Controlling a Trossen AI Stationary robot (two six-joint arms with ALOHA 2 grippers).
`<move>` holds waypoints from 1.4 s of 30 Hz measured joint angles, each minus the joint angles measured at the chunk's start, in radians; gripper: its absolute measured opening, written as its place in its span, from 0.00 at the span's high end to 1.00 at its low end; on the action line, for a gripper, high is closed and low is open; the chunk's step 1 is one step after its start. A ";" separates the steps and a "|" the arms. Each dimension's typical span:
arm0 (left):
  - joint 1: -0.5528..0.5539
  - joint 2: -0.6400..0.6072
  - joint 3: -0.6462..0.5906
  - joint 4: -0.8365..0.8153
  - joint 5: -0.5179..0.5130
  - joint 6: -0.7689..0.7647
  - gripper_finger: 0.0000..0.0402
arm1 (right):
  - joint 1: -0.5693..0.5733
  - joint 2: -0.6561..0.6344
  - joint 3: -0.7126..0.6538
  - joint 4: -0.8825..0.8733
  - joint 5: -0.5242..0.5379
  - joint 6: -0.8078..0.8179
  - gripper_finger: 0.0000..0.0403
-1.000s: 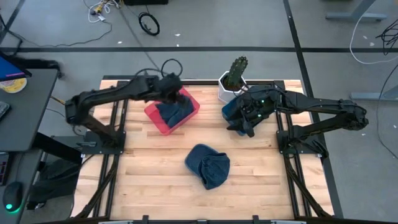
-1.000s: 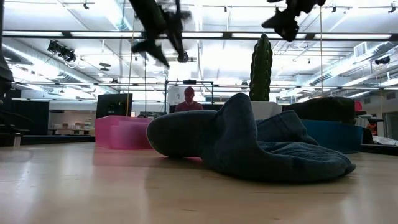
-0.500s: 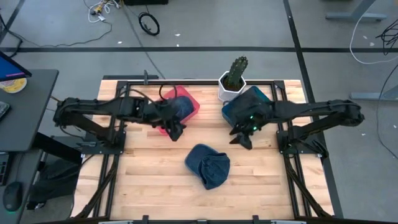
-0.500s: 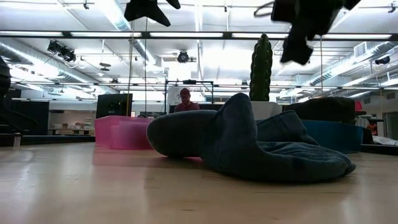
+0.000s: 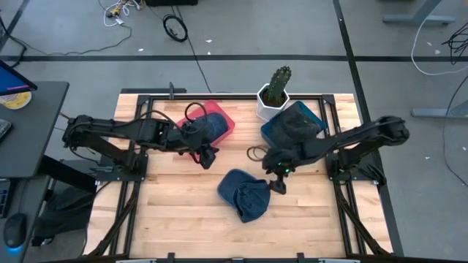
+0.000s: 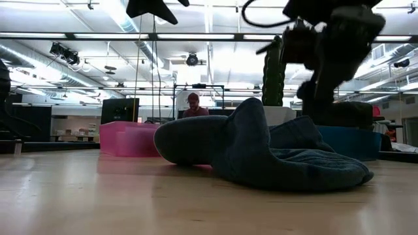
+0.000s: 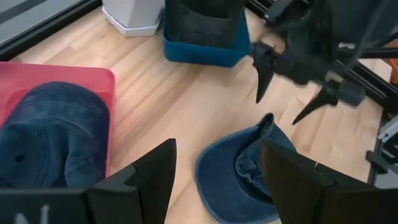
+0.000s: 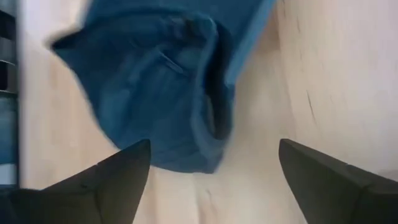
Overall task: Pick & Place hat
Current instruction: Put the blue cap into the red bin
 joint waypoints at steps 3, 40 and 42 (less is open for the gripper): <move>0.001 0.000 0.000 0.000 -0.010 0.000 0.42 | 0.013 0.055 0.000 0.016 0.039 0.014 0.11; -0.070 0.001 -0.002 0.142 -0.034 0.136 0.42 | -0.113 -0.246 0.265 -0.097 -0.057 0.340 0.99; -0.098 0.001 -0.002 0.213 -0.035 0.219 0.42 | -0.136 -0.257 0.274 -0.068 -0.044 0.399 0.99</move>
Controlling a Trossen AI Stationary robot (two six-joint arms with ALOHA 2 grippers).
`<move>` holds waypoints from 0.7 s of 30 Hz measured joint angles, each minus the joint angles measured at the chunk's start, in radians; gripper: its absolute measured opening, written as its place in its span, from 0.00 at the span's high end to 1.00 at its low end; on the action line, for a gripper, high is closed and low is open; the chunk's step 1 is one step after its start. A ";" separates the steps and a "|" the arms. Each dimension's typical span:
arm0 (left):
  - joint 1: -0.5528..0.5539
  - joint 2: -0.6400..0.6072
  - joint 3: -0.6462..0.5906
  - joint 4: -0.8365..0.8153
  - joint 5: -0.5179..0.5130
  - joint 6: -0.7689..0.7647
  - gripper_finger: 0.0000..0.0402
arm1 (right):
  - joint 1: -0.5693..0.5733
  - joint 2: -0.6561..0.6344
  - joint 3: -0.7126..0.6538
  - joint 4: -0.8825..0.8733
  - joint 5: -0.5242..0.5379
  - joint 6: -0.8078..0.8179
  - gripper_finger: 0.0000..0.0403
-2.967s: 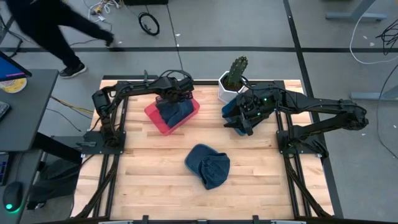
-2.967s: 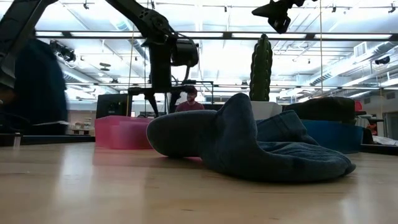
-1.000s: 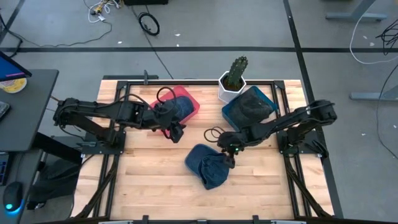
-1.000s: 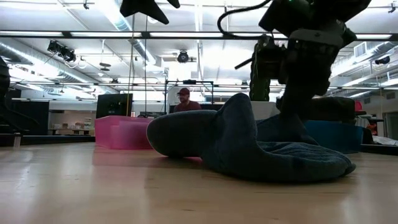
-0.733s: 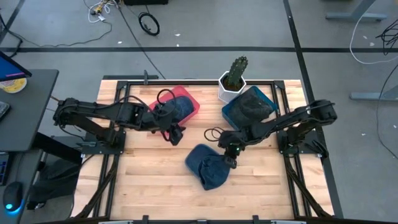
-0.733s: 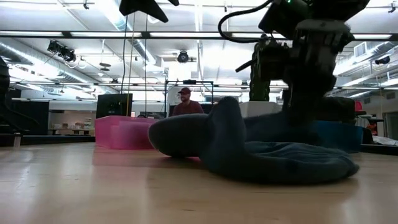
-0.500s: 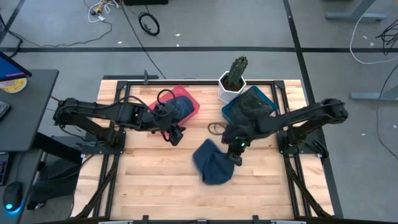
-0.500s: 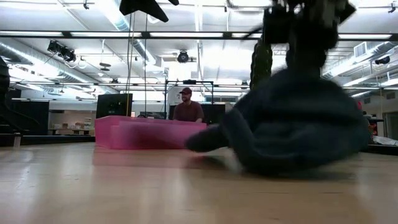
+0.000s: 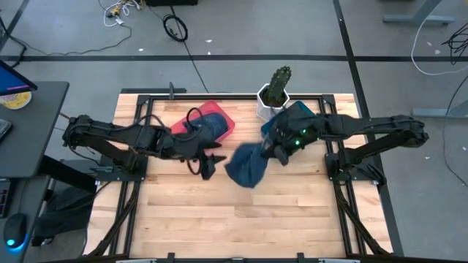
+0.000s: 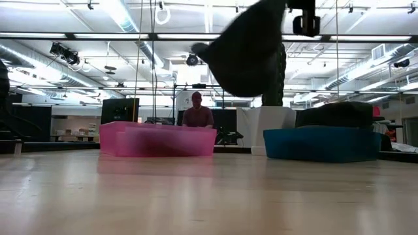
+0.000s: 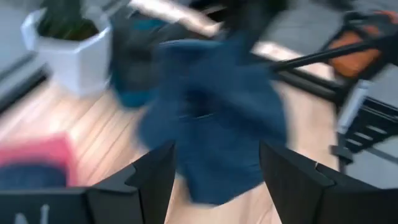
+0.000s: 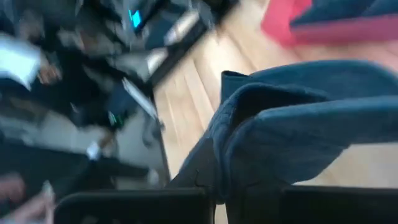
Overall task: Pick & Place hat
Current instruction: Put the blue cap into the red bin
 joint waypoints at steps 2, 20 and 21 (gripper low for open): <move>-0.028 0.000 0.000 0.067 -0.010 0.090 0.42 | -0.021 -0.007 0.006 0.041 0.009 0.045 0.99; -0.145 0.047 0.000 0.243 -0.177 0.557 0.42 | -0.118 -0.012 0.006 0.317 0.023 0.284 0.99; -0.145 0.055 0.000 0.244 -0.198 0.580 0.42 | -0.118 -0.012 0.006 0.338 0.023 0.299 0.99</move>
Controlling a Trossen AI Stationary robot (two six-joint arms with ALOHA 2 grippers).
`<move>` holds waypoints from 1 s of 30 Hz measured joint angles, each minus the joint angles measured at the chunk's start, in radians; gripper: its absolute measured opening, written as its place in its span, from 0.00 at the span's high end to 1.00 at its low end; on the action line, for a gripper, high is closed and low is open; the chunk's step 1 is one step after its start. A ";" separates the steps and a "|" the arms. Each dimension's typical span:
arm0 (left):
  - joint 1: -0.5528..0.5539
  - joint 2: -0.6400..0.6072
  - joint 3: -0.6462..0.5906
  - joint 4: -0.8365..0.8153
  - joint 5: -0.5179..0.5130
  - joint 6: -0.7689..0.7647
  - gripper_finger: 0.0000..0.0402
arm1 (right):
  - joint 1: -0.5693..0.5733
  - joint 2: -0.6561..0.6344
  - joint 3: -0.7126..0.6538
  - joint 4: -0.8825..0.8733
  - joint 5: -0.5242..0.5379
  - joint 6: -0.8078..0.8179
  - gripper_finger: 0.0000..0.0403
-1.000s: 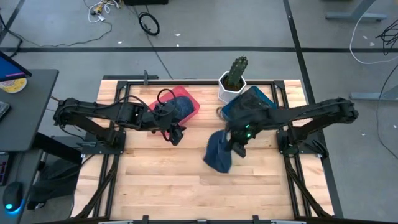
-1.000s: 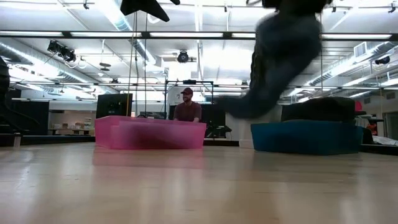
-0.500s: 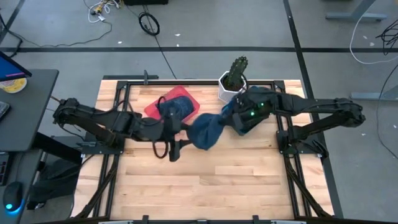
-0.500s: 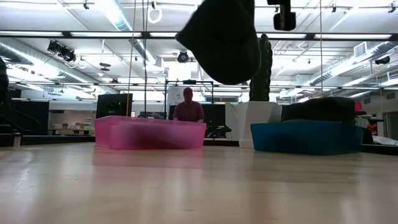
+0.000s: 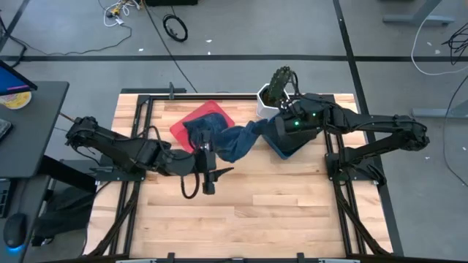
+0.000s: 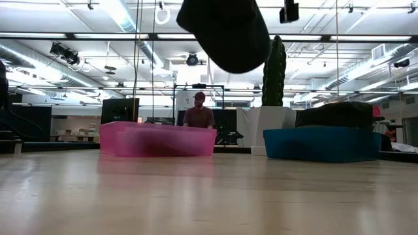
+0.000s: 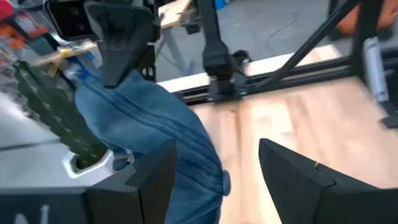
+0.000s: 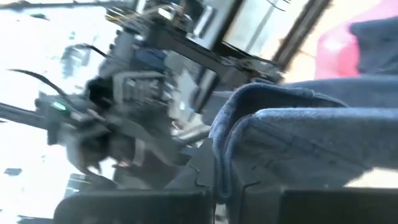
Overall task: Pick & Place hat
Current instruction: Put the blue cap into the red bin
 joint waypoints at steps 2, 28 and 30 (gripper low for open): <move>-0.001 0.013 0.000 0.000 -0.027 0.032 0.42 | 0.000 0.000 0.000 0.045 0.000 0.025 0.99; 0.099 0.046 0.000 -0.007 -0.084 -0.203 0.76 | 0.001 0.000 0.000 0.076 -0.014 0.095 0.97; 0.114 0.046 0.000 -0.007 -0.018 -0.217 0.88 | 0.001 0.000 0.000 0.072 -0.020 0.079 0.96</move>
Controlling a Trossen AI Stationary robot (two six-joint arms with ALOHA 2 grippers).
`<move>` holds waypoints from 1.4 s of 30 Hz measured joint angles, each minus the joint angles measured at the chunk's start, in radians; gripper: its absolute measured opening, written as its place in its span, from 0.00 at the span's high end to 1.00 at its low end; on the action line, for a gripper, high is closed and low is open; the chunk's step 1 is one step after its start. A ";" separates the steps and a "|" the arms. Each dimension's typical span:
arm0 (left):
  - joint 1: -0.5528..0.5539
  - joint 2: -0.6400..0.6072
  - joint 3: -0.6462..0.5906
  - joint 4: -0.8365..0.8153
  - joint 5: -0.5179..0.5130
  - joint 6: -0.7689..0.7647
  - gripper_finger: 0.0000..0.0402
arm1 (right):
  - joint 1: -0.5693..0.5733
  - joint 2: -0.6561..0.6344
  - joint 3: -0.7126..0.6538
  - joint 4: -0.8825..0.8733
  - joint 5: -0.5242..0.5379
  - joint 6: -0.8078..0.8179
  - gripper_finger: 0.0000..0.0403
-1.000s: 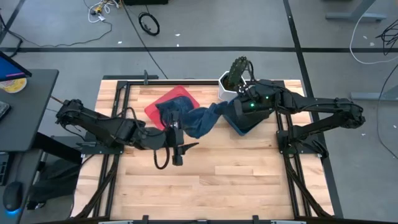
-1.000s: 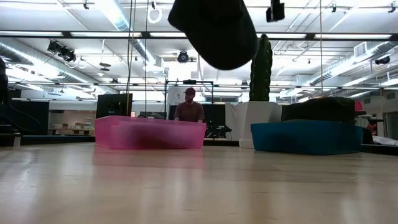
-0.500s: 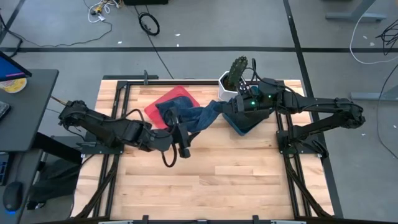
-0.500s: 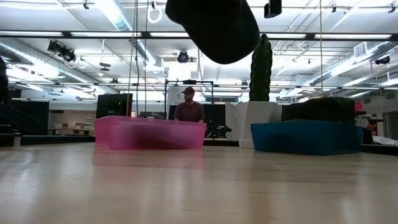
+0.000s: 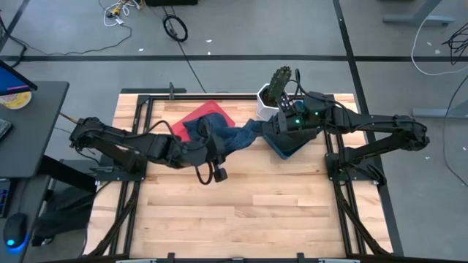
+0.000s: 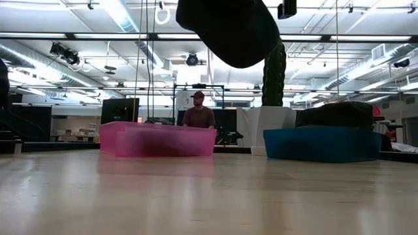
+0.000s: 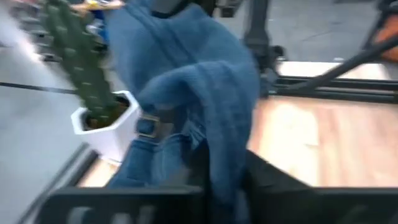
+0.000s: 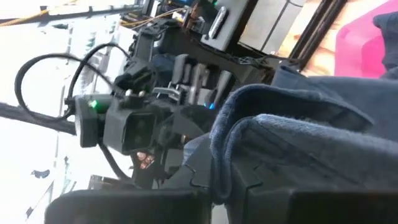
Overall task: Pick & Place hat
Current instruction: Put the blue cap into the red bin
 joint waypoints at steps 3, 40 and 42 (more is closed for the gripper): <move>0.019 0.000 0.000 0.001 0.043 -0.071 0.96 | 0.000 0.000 0.000 0.019 -0.023 -0.054 0.92; 0.071 0.004 0.001 -0.636 -0.718 -1.751 0.97 | -0.012 -0.015 0.000 -0.122 -0.209 -0.641 0.28; 0.092 0.004 0.001 -0.639 -0.736 -1.753 0.97 | -0.012 -0.015 0.000 -0.122 -0.213 -0.643 0.29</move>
